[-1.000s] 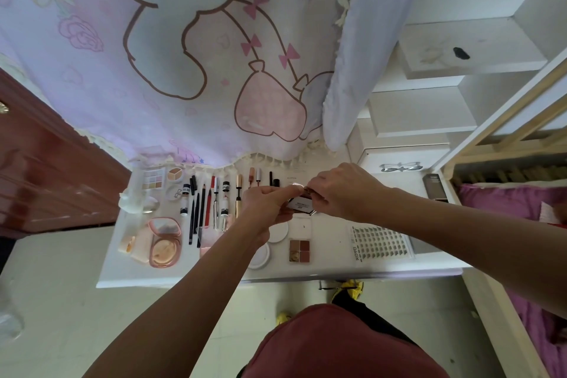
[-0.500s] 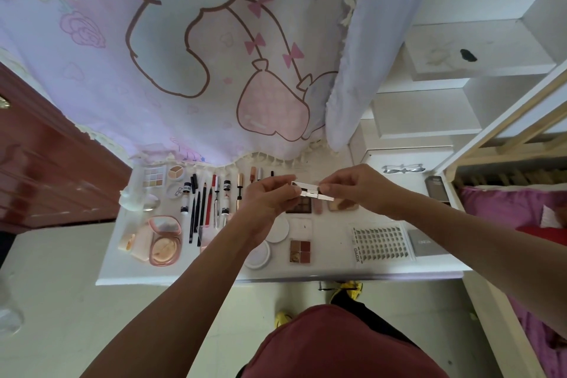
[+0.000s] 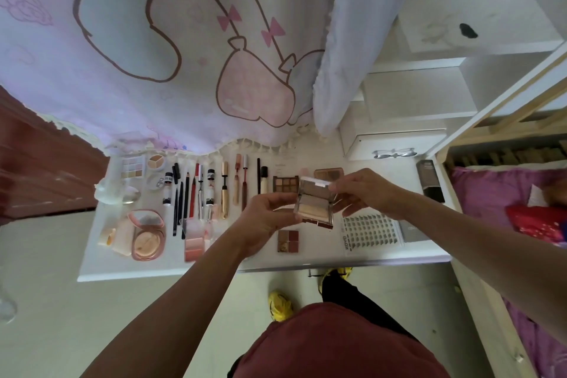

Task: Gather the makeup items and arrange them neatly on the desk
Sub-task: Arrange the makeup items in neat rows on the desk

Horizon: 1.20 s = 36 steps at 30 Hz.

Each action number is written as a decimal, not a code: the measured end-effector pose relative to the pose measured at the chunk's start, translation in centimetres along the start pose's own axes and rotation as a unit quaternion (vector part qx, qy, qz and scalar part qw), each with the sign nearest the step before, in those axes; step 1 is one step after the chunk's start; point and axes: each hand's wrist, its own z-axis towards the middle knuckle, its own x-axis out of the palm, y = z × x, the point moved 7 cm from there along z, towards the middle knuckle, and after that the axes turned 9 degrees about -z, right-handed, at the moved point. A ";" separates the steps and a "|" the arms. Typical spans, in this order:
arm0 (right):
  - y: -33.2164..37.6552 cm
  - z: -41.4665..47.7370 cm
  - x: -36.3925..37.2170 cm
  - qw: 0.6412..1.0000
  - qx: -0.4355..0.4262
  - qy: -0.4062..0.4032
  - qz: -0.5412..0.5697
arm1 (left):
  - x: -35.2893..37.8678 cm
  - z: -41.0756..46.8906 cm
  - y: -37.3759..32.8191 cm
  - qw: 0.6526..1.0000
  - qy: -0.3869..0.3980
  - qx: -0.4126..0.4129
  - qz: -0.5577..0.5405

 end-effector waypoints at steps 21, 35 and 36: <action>-10.0 7.8 0.7 0.993 0.081 0.019 -0.082 | -0.4 5.7 11.1 0.881 -0.117 -0.071 0.453; -10.6 9.5 1.5 0.993 0.103 0.023 -0.060 | 0.3 6.4 11.5 0.874 -0.125 -0.128 0.451; -10.5 9.5 1.4 0.993 0.100 0.018 -0.065 | 0.2 6.5 11.3 0.873 -0.132 -0.125 0.452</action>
